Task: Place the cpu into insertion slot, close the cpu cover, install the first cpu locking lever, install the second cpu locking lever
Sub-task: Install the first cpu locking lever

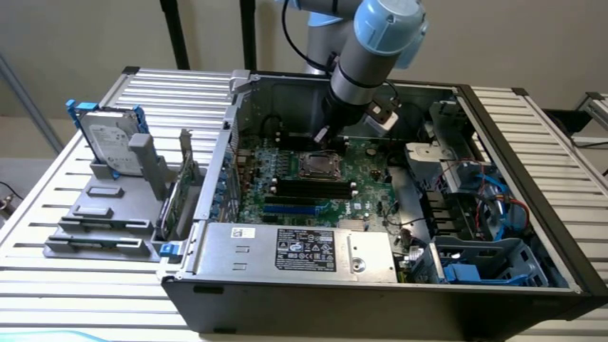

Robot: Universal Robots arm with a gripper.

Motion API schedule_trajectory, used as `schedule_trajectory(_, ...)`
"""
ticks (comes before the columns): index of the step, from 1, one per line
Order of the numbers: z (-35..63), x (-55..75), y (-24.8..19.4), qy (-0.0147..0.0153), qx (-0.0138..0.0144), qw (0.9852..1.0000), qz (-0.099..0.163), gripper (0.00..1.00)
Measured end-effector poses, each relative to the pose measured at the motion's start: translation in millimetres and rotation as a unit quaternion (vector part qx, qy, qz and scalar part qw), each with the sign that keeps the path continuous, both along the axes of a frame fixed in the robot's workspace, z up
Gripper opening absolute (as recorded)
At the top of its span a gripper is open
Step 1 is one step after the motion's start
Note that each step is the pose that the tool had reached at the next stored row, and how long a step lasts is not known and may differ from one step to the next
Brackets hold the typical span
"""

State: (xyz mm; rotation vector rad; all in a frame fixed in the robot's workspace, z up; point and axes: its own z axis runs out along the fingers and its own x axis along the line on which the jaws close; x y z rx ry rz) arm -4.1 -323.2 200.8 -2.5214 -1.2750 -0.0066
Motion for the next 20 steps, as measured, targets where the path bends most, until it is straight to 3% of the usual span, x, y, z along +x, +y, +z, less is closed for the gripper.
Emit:
schedule_trajectory(6,1.3,-10.3,-0.1,0.0000,0.0000,1.0000,0.001,0.11)
schedule_trajectory(20,0.9,-10.5,-1.4,0.0000,-0.0001,1.0000,0.001,0.11)
